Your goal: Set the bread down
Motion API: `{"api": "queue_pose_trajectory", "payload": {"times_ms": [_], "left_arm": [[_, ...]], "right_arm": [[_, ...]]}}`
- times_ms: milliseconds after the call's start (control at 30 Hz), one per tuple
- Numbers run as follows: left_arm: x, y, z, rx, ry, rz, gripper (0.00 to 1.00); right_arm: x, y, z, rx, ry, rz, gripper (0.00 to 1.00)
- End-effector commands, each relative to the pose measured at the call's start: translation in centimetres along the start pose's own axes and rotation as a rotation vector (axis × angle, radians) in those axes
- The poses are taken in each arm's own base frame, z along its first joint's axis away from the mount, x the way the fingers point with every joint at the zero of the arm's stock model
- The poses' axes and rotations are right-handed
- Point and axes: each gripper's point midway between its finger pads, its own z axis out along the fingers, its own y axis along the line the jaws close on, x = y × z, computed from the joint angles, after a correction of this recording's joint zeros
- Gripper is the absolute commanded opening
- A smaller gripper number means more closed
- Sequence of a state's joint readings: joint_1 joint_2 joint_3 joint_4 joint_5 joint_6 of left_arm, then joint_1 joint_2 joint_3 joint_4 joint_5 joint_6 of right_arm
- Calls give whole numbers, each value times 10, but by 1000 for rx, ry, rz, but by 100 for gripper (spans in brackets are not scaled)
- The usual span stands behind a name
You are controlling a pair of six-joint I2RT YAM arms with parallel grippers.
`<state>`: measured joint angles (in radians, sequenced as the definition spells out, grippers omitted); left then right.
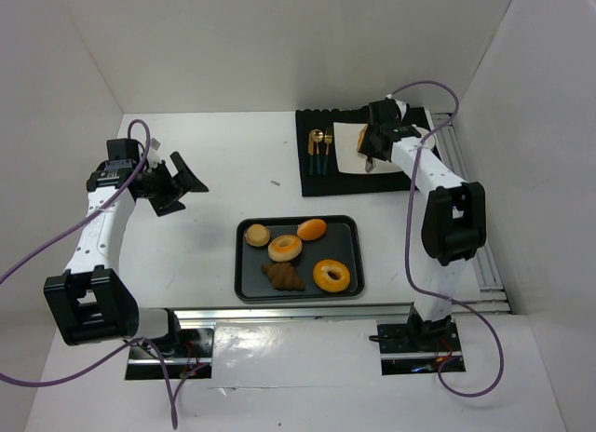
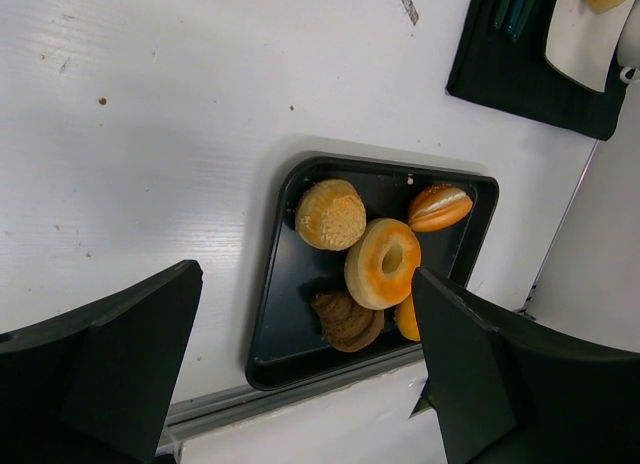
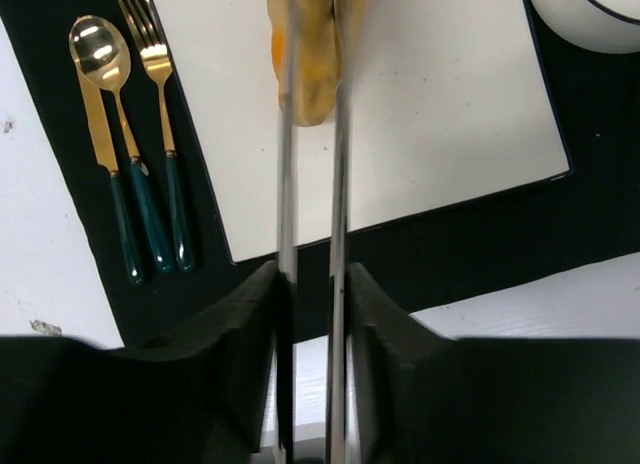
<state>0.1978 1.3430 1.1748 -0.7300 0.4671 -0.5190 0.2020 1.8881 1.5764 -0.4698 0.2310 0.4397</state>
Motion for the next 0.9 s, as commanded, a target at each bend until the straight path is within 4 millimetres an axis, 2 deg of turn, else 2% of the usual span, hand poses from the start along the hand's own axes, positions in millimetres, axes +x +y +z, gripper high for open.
{"api": "queue_pose_trajectory", "payload": {"times_ms": [0,67,100,233,300,333,400,467,533,567,600,633,667,700,767,800,867], "left_arm": [[-9,-5,-4,13,-23,40,100],[-9,-7,-6,17,-32,45,100],[-9,-7,-6,17,-32,45,100],[-9,-8,-7,26,-27,45,100],[-9,-10,-9,30,-34,49,100],[-9,-10,-9,30,-34,49,100],[-10,-8,-9,17,-40,49,100],[-10,-8,-9,17,-40,49,100],[-9,-7,-6,22,-28,44,100],[-9,-7,-6,22,-28,44,100],[-10,-6,-6,13,-32,44,100],[-11,-5,-8,5,-46,49,100],[-11,-5,-8,5,-46,49,100],[-12,-6,-11,-2,-61,54,100],[-12,-6,-11,-2,-61,54,100],[-12,-6,-11,-2,-61,54,100],[-14,-7,-11,2,-69,49,100]], "right_arm": [[-19,9,-7,-32,-59,2,41],[-25,11,-15,-41,-76,6,49],[-20,9,-13,-35,-66,3,51],[-31,12,-32,-52,-105,-1,49],[-32,14,-46,-60,-123,-4,48],[-37,18,-60,-81,-146,-3,48],[-33,20,-71,-100,-147,-20,48],[-19,31,-87,-132,-125,-58,48],[-2,28,-106,-141,-100,-90,48],[9,34,-113,-185,-68,-102,48],[14,37,-131,-223,-69,-110,48],[40,31,-132,-222,-11,-134,48],[53,33,-140,-253,21,-137,48],[63,38,-159,-295,26,-156,48],[100,33,-169,-321,125,-185,48],[113,43,-183,-371,167,-204,48],[139,39,-197,-368,249,-245,48]]}}
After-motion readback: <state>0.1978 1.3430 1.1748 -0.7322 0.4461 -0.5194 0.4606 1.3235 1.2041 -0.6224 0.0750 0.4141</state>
